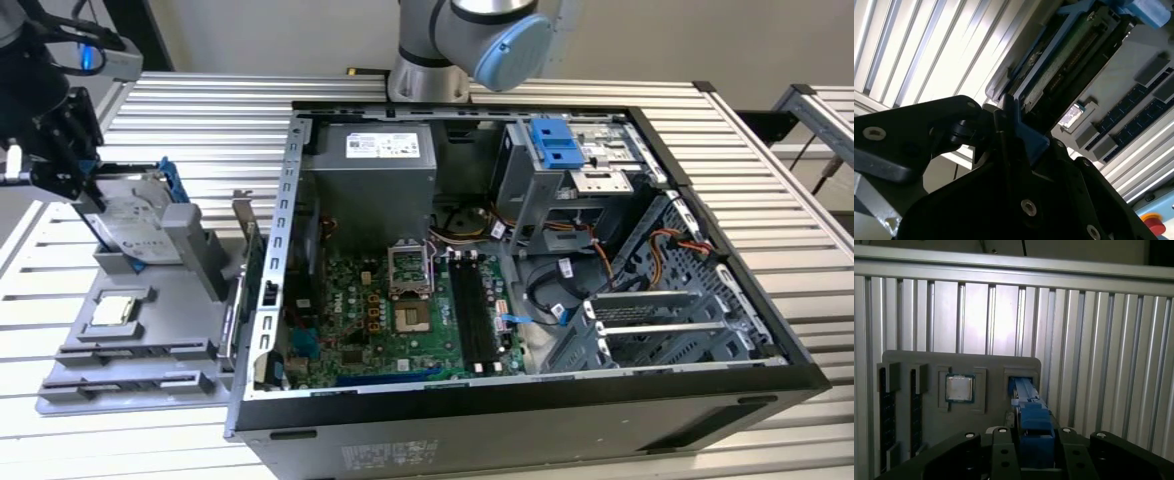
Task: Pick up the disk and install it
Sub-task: 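Pick up the disk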
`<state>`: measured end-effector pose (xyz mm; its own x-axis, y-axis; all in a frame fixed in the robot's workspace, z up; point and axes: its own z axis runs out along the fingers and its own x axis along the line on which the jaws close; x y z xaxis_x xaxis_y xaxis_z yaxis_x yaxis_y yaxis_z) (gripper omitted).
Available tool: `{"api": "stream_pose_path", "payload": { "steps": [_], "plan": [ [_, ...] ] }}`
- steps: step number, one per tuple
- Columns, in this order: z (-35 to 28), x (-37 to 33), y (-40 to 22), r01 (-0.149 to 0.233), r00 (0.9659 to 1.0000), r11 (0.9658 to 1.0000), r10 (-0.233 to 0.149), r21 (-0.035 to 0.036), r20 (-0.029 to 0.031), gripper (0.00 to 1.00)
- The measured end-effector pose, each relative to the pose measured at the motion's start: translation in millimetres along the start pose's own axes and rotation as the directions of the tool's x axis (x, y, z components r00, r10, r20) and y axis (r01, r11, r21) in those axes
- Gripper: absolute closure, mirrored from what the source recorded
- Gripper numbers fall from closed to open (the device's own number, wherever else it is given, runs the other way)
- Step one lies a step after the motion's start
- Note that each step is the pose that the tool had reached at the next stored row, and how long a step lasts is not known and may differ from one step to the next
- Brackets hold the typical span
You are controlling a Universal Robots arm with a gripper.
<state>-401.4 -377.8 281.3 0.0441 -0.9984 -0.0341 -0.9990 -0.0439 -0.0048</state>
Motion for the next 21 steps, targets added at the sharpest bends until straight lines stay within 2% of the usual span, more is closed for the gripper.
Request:
{"api": "stream_pose_path", "payload": {
  "steps": [21],
  "plan": [
    [0.7,1.9,0.1,0.0,1.0,1.0,0.0,0.0001,0.0011,1.0]
  ]
}}
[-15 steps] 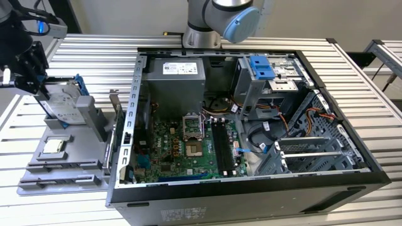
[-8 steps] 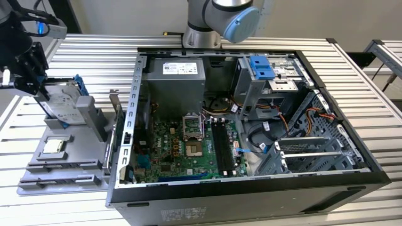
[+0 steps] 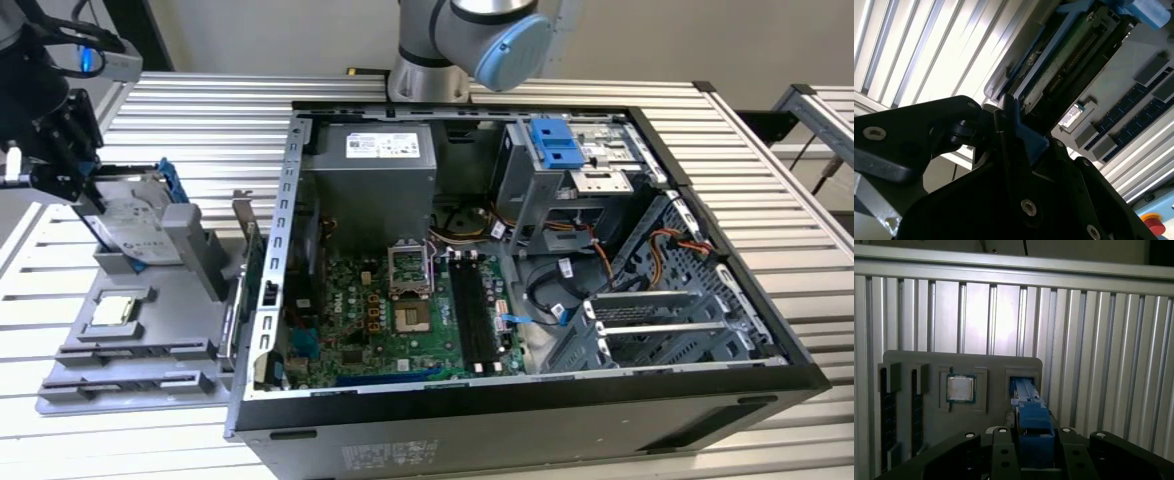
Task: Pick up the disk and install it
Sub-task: 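Pick up the disk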
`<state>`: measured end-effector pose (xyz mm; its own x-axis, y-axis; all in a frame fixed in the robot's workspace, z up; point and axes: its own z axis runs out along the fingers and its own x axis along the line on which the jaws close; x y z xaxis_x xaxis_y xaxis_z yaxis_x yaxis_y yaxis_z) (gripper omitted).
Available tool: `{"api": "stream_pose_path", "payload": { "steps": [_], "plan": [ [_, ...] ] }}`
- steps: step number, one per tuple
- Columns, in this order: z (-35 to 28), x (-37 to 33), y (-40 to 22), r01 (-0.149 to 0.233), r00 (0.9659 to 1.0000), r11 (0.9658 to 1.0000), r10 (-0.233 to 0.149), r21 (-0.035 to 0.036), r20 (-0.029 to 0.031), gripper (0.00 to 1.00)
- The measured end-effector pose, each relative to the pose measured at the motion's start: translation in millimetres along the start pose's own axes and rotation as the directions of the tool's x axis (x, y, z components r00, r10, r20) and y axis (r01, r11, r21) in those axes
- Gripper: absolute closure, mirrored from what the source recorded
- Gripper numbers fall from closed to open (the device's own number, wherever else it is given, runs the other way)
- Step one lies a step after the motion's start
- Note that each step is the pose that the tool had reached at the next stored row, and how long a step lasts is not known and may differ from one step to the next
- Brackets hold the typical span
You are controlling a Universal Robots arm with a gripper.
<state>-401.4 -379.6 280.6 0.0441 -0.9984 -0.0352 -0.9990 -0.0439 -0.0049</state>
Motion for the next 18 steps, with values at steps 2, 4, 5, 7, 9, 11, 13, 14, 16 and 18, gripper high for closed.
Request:
{"api": "stream_pose_path", "payload": {
  "steps": [2,4,5,7,9,11,13,14,16,18],
  "plan": [
    [0.0,0.0,0.0,0.0,1.0,1.0,0.0,0.0,0.0006,1.0],
    [0.0,0.0,0.0,0.0,1.0,1.0,0.0,0.0,0.0012,1.0],
    [-0.1,0.0,0.0,0.0,1.0,1.0,0.0,0.0,0.0014,1.0],
    [0.0,0.0,0.0,0.0,1.0,1.0,0.0,0.0001,0.0026,1.0],
    [0.0,0.0,0.0,0.0,1.0,1.0,0.0,0.0001,0.0038,1.0],
    [0.0,-0.2,0.0,0.0,1.0,1.0,0.0,0.0002,0.0039,1.0],
    [0.1,-0.7,0.0,0.0,1.0,1.0,0.0,0.0003,0.0041,1.0],
    [0.0,-0.6,0.0,0.0,1.0,1.0,0.0,0.0002,0.004,1.0],
    [0.0,-0.6,0.0,0.0,1.0,1.0,0.0,0.0003,0.0039,1.0],
    [0.0,-0.5,0.1,0.0,1.0,1.0,0.0,0.0001,0.0038,1.0]
  ]
}}
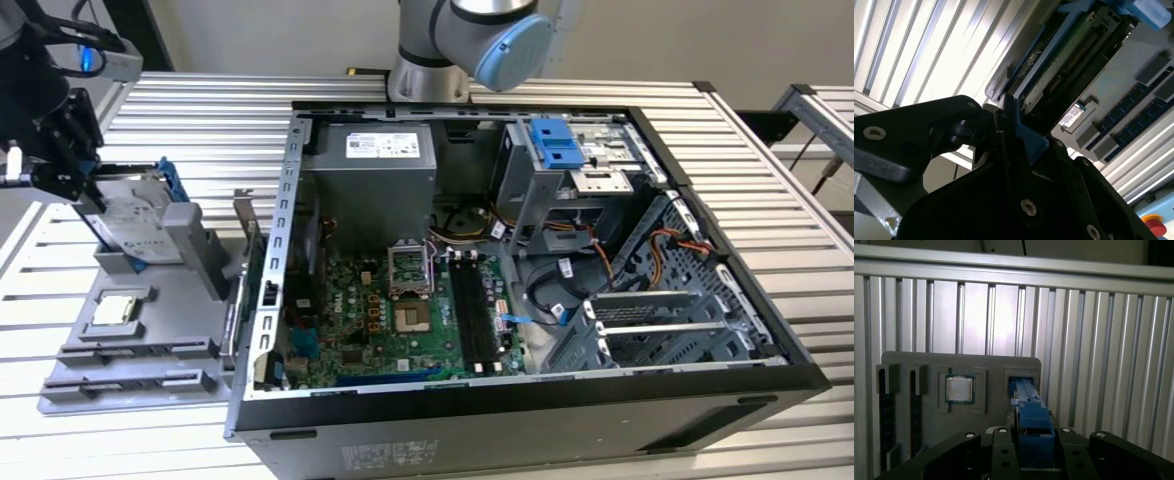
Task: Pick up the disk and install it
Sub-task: 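Pick up the disk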
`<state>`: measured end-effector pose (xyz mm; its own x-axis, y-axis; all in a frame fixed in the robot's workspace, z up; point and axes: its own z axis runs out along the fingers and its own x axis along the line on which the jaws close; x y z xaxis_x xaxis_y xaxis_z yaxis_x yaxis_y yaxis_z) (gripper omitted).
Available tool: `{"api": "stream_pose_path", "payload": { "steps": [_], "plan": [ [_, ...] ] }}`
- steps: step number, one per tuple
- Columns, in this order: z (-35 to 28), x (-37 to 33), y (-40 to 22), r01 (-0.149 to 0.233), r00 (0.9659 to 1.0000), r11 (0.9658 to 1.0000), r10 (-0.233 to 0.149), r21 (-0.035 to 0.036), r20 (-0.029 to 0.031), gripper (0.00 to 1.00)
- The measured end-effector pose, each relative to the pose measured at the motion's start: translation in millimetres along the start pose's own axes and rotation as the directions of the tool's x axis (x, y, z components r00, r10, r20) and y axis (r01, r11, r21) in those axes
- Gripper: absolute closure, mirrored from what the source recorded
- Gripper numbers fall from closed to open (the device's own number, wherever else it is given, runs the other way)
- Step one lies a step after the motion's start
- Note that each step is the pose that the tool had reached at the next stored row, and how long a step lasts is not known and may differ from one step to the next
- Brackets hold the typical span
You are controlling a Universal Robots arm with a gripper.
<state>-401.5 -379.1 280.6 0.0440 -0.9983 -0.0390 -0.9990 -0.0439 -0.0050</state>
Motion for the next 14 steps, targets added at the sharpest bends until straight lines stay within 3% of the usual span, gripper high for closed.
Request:
{"api": "stream_pose_path", "payload": {
  "steps": [14],
  "plan": [
    [0.0,0.2,0.0,0.0,1.0,1.0,0.0,-0.0001,0.0001,1.0]
  ]
}}
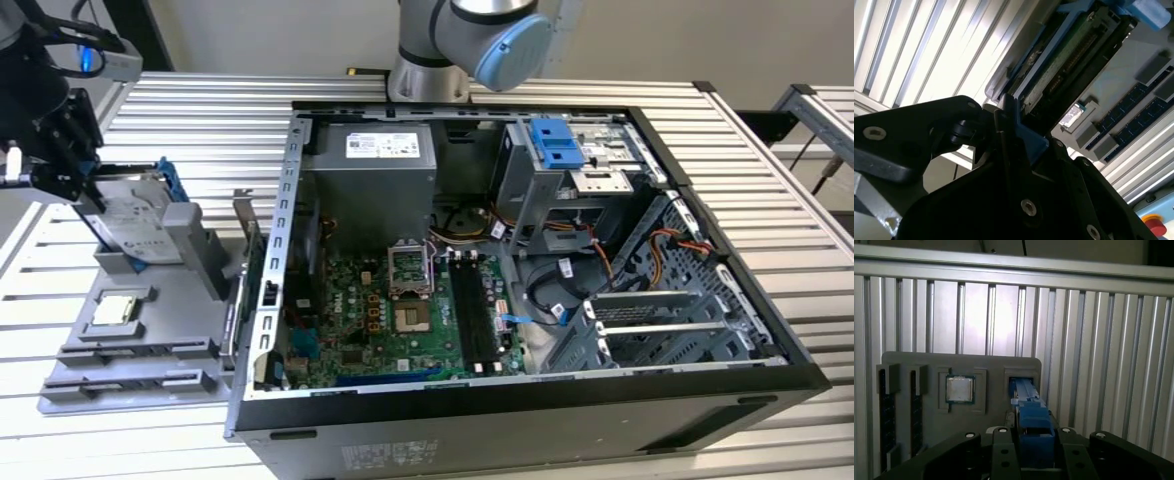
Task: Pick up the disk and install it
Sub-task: 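Pick up the disk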
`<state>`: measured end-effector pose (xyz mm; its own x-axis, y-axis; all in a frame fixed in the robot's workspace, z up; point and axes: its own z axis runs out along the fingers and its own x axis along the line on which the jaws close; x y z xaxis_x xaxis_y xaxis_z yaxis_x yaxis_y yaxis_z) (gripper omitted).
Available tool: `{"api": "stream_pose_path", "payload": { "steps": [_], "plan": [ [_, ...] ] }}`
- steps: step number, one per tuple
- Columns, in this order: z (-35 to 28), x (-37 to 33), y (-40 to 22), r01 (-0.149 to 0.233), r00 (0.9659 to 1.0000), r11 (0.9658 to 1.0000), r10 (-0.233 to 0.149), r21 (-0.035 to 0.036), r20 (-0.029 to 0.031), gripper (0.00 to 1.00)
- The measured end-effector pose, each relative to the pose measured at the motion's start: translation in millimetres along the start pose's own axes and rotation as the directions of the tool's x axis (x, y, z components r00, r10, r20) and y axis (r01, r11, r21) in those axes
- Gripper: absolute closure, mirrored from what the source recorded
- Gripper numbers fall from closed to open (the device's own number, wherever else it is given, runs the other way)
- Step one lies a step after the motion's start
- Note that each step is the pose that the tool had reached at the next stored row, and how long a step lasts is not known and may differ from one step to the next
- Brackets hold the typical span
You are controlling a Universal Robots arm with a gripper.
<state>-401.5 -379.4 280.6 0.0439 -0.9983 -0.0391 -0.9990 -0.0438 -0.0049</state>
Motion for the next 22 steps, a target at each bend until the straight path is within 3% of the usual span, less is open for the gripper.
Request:
{"api": "stream_pose_path", "payload": {
  "steps": [5,14,22],
  "plan": [
    [-1.8,-0.1,0.0,0.0,1.0,1.0,0.0,0.0002,0.0002,1.0],
    [-15.5,-0.6,-0.1,0.0,1.0,1.0,0.0,-0.0001,0.0,1.0],
    [-36.4,-1.5,-0.2,0.0,1.0,1.0,0.0,0.0,0.0,1.0]
  ]
}}
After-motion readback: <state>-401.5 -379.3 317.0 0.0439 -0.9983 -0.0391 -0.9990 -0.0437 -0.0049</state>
